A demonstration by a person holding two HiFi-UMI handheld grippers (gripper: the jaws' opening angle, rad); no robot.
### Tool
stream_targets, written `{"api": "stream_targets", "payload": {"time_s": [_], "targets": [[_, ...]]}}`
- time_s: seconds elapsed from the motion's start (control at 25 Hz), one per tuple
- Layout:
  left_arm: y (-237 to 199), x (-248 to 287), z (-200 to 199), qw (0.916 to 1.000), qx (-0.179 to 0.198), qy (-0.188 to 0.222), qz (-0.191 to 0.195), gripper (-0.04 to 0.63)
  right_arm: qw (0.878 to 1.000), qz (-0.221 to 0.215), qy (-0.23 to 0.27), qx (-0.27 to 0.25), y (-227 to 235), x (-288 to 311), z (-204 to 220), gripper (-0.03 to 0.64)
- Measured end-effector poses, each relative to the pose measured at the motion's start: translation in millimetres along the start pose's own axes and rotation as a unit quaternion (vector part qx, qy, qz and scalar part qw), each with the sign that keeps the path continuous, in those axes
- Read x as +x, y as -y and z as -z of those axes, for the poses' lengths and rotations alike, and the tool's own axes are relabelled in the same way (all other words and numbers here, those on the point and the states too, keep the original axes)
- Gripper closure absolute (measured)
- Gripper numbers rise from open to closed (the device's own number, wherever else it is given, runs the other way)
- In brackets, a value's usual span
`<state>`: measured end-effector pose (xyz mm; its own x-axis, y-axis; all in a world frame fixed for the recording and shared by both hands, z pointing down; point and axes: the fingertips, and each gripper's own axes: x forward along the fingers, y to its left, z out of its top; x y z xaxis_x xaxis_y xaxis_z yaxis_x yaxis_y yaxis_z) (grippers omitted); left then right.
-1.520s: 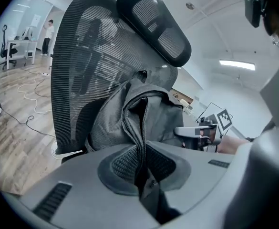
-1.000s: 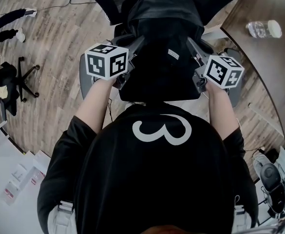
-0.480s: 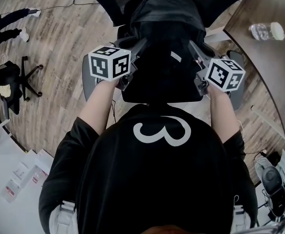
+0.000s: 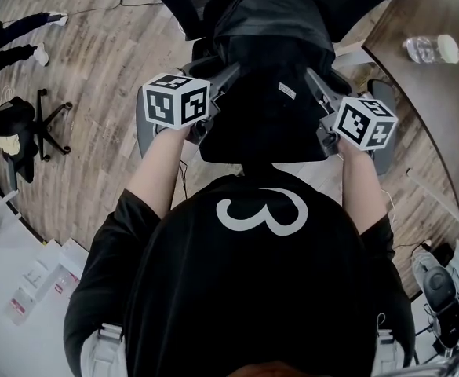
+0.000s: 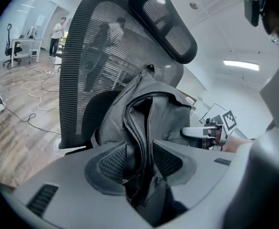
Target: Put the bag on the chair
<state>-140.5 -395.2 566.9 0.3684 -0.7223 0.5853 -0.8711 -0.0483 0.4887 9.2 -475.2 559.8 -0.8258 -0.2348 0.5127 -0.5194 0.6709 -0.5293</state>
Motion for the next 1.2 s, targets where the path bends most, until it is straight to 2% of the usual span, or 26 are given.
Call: {"api": "stream_targets", "payload": {"time_s": [0.12, 0.32, 0.44, 0.72, 0.96, 1.12, 1.2], "targets": [[-8.5, -4.3, 4.7, 0.9999, 0.008, -0.005, -0.003, 0.408, 1.0, -0.002, 0.006, 0.022, 1.3, 1.0, 4.9, 0.434], [-3.0, -20.9, 8.3, 0.9999, 0.013, -0.006, -0.01, 0.387, 0.998, 0.017, 0.03, 0.052, 3.9, -25.1, 3.5, 0.433], [6.8, -40.3, 7.0, 0.9998, 0.01, 0.007, -0.013, 0.387, 0.998, 0.013, 0.042, 0.043, -10.4, -47.0, 1.0, 0.433], [50.0, -96.8, 2.1, 0.9979, 0.024, 0.059, 0.01, 0.388, 0.996, -0.031, 0.079, -0.005, -73.8, -98.4, -11.4, 0.437], [86.7, -150.4, 13.9, 0.9951, 0.023, 0.088, 0.04, 0.393, 0.992, -0.083, 0.085, -0.046, -141.6, -125.7, 7.9, 0.522], [124.2, -185.5, 30.5, 0.9928, 0.048, 0.09, 0.062, 0.465, 0.988, -0.107, 0.097, -0.055, -180.1, -153.9, 27.8, 0.542], [140.7, -203.1, 39.7, 0.9916, 0.059, 0.091, 0.07, 0.474, 0.986, -0.118, 0.107, -0.051, -196.7, -167.2, 37.1, 0.549]]}}
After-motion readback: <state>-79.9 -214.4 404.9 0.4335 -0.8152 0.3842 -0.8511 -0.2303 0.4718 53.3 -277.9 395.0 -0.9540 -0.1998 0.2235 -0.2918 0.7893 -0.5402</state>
